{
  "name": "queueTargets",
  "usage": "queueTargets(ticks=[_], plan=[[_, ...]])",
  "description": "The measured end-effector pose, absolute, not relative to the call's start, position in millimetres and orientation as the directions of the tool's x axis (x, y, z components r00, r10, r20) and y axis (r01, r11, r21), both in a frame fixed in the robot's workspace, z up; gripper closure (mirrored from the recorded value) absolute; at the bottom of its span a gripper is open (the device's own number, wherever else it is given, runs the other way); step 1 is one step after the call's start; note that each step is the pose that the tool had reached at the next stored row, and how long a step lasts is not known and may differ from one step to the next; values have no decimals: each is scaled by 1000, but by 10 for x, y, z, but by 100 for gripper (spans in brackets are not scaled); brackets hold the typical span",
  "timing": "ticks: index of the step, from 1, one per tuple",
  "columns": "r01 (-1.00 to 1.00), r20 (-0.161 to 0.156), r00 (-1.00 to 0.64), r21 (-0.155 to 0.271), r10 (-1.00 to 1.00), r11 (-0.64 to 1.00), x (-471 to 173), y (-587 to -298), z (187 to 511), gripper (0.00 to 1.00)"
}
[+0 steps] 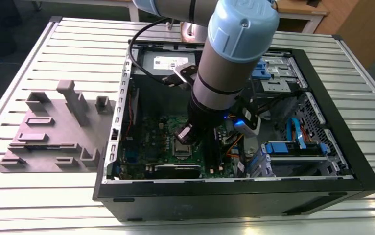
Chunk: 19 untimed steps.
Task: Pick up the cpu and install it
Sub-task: 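Install the first cpu locking lever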
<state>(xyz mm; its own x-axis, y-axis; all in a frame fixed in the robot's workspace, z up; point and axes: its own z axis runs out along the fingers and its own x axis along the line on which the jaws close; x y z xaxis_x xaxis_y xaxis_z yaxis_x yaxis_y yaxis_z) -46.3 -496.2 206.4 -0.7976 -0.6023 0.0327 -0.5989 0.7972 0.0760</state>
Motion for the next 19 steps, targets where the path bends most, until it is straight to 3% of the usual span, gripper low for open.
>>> queueTargets(ticks=[19], plan=[[-599,33,-798,74,-602,797,-463,-4984,2000,90]])
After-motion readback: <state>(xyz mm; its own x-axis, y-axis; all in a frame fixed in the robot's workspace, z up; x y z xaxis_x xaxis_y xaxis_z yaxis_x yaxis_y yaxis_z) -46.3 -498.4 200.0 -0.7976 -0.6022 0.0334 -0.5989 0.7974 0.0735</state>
